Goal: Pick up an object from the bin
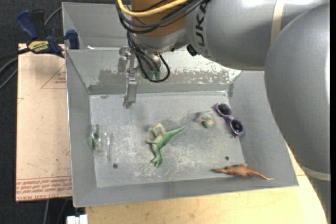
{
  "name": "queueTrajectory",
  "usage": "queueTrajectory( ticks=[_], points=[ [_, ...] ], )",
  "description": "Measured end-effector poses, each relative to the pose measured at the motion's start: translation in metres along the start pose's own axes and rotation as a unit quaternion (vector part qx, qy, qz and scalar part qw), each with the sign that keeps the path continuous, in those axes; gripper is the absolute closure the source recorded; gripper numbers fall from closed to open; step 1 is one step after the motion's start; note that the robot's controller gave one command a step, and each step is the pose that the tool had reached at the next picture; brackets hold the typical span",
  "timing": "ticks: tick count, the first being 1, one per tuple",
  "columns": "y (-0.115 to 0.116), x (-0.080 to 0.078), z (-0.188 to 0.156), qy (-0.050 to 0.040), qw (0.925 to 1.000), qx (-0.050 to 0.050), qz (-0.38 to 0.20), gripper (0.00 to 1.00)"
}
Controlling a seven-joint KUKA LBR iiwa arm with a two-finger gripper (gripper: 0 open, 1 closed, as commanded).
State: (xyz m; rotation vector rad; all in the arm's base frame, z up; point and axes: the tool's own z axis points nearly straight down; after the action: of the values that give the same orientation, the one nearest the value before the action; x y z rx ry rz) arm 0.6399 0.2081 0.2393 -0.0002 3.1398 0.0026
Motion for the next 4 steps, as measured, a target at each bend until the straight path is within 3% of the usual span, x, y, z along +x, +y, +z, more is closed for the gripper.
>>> queueTrajectory(
  ticks=[1, 2, 3, 4],
  points=[
    [-0.002, 0.017, 0.098, 0.0014, 0.9981, 0.000, 0.062, 0.00],
    [0.014, 0.025, 0.113, 0.0000, 0.9936, 0.000, -0.113, 0.00],
    [-0.005, 0.067, 0.160, 0.0004, 0.9988, -0.001, 0.049, 0.00],
    [-0.003, 0.067, 0.171, -0.0010, 0.9998, -0.001, -0.018, 0.00]
  ],
)
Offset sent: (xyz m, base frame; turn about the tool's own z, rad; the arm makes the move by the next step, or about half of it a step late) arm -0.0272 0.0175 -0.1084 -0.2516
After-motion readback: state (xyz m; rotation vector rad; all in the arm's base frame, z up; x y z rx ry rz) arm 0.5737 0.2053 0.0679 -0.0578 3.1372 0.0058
